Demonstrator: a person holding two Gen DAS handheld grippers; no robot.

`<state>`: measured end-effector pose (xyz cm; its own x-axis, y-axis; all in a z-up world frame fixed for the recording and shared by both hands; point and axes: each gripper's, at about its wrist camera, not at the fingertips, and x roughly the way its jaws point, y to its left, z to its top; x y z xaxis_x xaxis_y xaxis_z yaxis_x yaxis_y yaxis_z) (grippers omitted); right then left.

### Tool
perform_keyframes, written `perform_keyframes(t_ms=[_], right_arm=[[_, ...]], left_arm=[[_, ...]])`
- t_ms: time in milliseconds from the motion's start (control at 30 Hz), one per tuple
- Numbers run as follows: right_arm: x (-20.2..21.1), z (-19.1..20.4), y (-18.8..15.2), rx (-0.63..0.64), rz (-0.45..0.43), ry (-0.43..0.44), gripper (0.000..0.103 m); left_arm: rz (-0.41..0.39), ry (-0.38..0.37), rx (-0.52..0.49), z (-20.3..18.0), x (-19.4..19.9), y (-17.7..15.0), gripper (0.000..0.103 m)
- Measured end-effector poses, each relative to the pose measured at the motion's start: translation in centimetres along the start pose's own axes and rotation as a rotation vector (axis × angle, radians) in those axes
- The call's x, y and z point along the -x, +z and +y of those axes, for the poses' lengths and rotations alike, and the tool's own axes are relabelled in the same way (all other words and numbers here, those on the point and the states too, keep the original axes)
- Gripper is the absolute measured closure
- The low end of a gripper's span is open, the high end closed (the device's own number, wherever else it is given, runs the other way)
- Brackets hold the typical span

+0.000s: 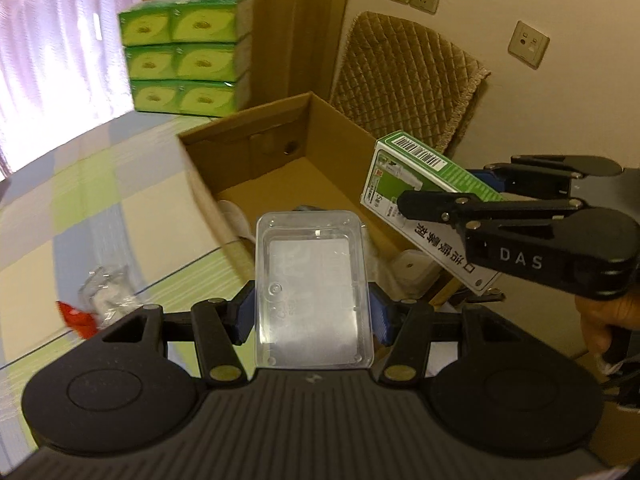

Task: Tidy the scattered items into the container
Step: 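Carry the tray with left and medicine box with right over the cardboard box, then release the tray with left while right releases the medicine box into the box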

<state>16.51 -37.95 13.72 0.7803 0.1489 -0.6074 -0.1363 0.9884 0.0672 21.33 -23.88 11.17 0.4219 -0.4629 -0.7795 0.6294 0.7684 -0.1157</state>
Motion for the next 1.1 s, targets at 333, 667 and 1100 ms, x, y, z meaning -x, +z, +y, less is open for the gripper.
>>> perform_keyframes(t_ms=[333,667,1100], right_arm=[[-1.3,-3.4,-1.0,-0.039,0.023,-0.011,0.070],[-3.2,-4.7,-0.9,-0.073,0.020,-0.006,0.070],[-4.4,-5.1,-1.0,-0.087,-0.007,-0.006,0.069]], left_arm=[[0.028,-0.026,0.035,-0.3,-3.7,1.6,0.052],[0.021,0.001,0.082,0.0,-5.6,2.2,0.042],[0.016,0.023,0.072,0.9,-4.1,1.0,0.039]])
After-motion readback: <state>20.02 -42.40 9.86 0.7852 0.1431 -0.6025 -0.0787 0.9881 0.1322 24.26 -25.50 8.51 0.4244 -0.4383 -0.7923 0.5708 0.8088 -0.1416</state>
